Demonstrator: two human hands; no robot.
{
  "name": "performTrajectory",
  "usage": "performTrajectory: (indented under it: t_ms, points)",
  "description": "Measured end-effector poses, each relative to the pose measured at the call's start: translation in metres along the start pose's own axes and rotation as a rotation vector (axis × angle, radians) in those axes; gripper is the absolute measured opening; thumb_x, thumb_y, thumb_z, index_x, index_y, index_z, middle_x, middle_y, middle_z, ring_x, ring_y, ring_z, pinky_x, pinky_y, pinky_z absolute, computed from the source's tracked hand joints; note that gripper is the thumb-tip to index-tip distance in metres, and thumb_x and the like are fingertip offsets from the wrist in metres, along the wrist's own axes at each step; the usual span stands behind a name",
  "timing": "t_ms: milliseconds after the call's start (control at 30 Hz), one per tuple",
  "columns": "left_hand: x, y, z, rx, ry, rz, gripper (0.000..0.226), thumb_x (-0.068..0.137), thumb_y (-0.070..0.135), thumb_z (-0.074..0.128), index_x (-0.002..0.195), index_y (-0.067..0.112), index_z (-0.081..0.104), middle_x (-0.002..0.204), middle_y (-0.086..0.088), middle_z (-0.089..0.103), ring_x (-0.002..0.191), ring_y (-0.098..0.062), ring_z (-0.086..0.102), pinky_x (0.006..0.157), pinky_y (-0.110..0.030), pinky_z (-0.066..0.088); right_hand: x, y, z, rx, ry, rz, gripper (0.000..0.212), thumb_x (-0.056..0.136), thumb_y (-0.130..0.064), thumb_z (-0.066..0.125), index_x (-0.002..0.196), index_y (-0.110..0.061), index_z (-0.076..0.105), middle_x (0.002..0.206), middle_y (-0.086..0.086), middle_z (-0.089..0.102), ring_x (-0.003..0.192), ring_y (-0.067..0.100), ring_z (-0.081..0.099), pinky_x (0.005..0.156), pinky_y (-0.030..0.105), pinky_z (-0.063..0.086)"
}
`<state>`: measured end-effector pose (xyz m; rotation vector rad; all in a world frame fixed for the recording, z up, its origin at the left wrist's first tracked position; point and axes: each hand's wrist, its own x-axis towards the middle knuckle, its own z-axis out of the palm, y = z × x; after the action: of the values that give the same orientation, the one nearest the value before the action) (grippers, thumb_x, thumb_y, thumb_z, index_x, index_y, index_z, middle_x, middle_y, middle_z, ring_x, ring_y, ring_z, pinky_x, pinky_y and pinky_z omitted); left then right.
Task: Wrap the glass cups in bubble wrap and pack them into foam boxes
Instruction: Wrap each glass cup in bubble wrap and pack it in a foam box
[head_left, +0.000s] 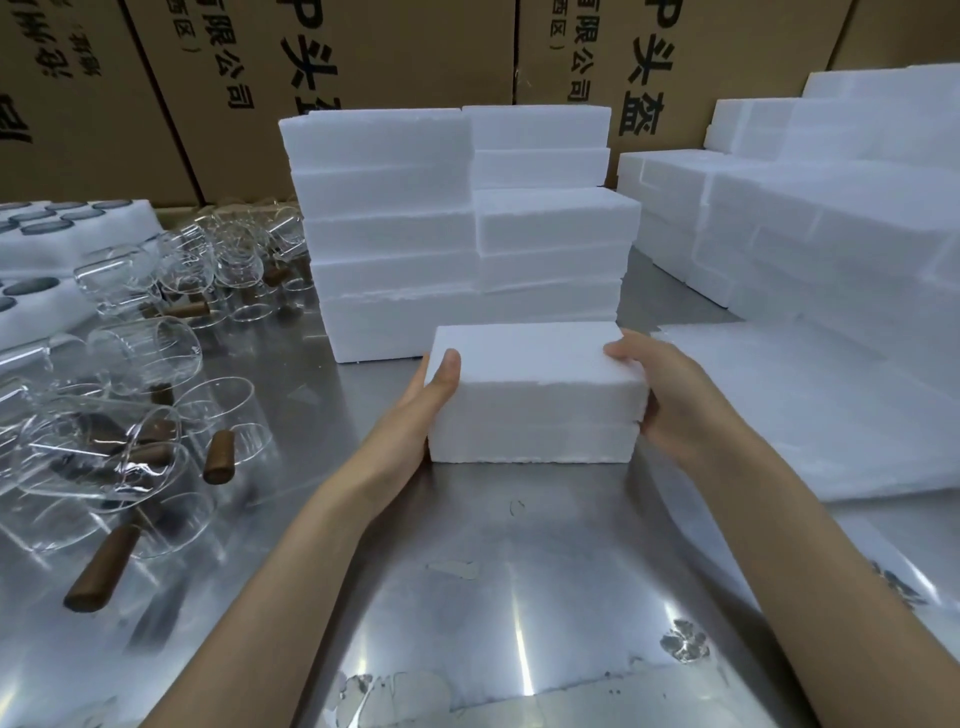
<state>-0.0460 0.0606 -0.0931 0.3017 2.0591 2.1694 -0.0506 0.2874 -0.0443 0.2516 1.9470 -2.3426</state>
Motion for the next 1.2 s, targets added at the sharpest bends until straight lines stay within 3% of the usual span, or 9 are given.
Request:
performTrajectory:
  t_ms: [233,367,467,667,767,900,967,1067,1200]
  points:
    - [-0.002,-0.001,0.007,-0.055,0.062,0.013,0.079,0.07,0.081,0.058,0.139,0.046,0.042,0.141,0.02,0.05,0.133,-0.01,0.044,0.116,-0.043,0.024,0.005,0.002,0.002,0.016,0.048,0.02,0.013,0.09,-0.012,0.052,0.084,-0.013,0.063,0.077,0.001,0.065,0.067,0.017,0.061,0.062,0.028,0.047]
    - [-0.005,0.004,0.014,-0.16,0.045,-0.012,0.068,0.075,0.068,0.063,0.133,0.034,0.053,0.131,0.013,0.06,0.124,-0.01,0.055,0.114,-0.041,0.03,0.003,0.002,0.002,0.014,0.029,0.071,0.012,0.09,-0.016,0.052,0.097,-0.011,0.061,0.087,0.003,0.064,0.074,0.02,0.06,0.068,0.031,0.047]
    - [-0.007,0.007,0.02,-0.197,0.077,-0.015,0.073,0.074,0.066,0.065,0.137,0.033,0.049,0.135,0.017,0.057,0.13,-0.008,0.048,0.117,-0.04,0.025,0.0,-0.004,-0.005,0.002,0.009,0.059,0.018,0.088,-0.018,0.054,0.104,-0.012,0.062,0.094,0.004,0.065,0.081,0.022,0.059,0.069,0.031,0.045]
    - [-0.004,0.028,0.055,-0.188,0.078,0.079,0.083,0.065,0.073,0.064,0.14,0.042,0.043,0.134,0.034,0.049,0.131,0.01,0.037,0.119,-0.034,0.017,-0.006,-0.047,-0.051,-0.095,-0.094,-0.007,0.023,0.08,-0.036,0.062,0.101,-0.026,0.064,0.087,0.0,0.061,0.074,0.021,0.058,0.066,0.03,0.046]
    - [0.006,0.047,0.083,-0.136,0.054,0.116,0.068,0.065,0.073,0.06,0.126,0.045,0.052,0.128,0.032,0.055,0.122,0.011,0.047,0.116,-0.034,0.024,-0.005,-0.07,-0.073,-0.099,-0.018,-0.042,0.022,0.08,-0.035,0.062,0.1,-0.025,0.061,0.079,0.0,0.059,0.07,0.019,0.056,0.059,0.027,0.047]
    - [0.028,0.062,0.118,-0.084,-0.003,0.113,0.108,0.059,0.079,0.057,0.148,0.024,0.032,0.153,0.013,0.034,0.14,-0.003,0.03,0.119,-0.034,0.018,0.003,-0.096,-0.107,-0.065,0.06,-0.025,0.019,0.079,-0.035,0.061,0.096,-0.025,0.061,0.073,0.0,0.061,0.068,0.019,0.061,0.064,0.032,0.052]
    - [0.035,0.06,0.135,-0.017,-0.037,0.097,0.11,0.068,0.079,0.059,0.154,0.024,0.016,0.157,0.015,0.023,0.135,0.007,0.023,0.112,-0.021,0.016,0.009,-0.105,-0.126,-0.045,0.113,-0.009,0.016,0.078,-0.036,0.061,0.091,-0.026,0.061,0.071,0.0,0.06,0.064,0.019,0.062,0.065,0.032,0.052]
    - [0.041,0.042,0.16,0.218,-0.045,0.133,0.07,0.085,0.051,0.063,0.144,0.032,0.029,0.146,0.02,0.033,0.124,0.019,0.031,0.101,-0.007,0.026,0.02,-0.113,-0.151,0.003,0.176,0.024,0.012,0.077,-0.038,0.059,0.078,-0.026,0.055,0.064,-0.002,0.056,0.054,0.017,0.061,0.06,0.027,0.05]
    - [0.039,0.008,0.192,0.722,-0.198,0.221,0.079,0.086,0.056,0.06,0.15,0.025,0.026,0.158,0.012,0.005,0.146,-0.008,0.007,0.118,-0.028,0.009,0.042,-0.113,-0.165,0.003,0.215,0.065,0.015,0.077,-0.037,0.058,0.085,-0.025,0.053,0.073,0.0,0.055,0.068,0.021,0.06,0.071,0.033,0.049]
